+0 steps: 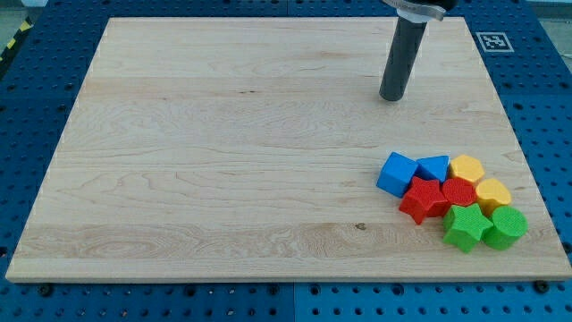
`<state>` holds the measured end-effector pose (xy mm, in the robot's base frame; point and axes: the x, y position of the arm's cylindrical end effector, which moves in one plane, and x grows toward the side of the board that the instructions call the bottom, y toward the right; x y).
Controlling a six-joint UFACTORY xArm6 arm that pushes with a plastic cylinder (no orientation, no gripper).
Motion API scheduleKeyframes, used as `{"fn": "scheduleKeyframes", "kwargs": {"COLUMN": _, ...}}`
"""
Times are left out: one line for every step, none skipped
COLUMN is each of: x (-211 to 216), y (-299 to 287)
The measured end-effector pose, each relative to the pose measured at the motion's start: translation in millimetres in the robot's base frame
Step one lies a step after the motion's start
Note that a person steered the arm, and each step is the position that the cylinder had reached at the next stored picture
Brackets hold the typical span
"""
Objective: Move your arm towards the bottom right
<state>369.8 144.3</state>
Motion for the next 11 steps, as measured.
{"fn": "scheduleKeyframes", "kwargs": {"x": 0, "y": 0}}
{"fn": "scheduleKeyframes", "kwargs": {"x": 0, "y": -29}}
{"fn": "scheduleKeyframes", "kwargs": {"x": 0, "y": -51}}
{"fn": "scheduleKeyframes", "kwargs": {"x": 2, "y": -55}}
{"fn": "scheduleKeyframes", "kwargs": {"x": 24, "y": -20}}
{"fn": "scheduleKeyframes", "kwargs": {"x": 49, "y": -1}}
{"fn": "scheduleKeyframes", "kwargs": {"x": 65, "y": -32}}
{"fn": "scheduleKeyframes", "kwargs": {"x": 81, "y": -93}}
{"fn": "scheduleKeyframes", "kwargs": {"x": 106, "y": -129}}
{"fn": "scheduleKeyframes", "kwargs": {"x": 164, "y": -126}}
{"fn": "scheduleKeyframes", "kwargs": {"x": 228, "y": -97}}
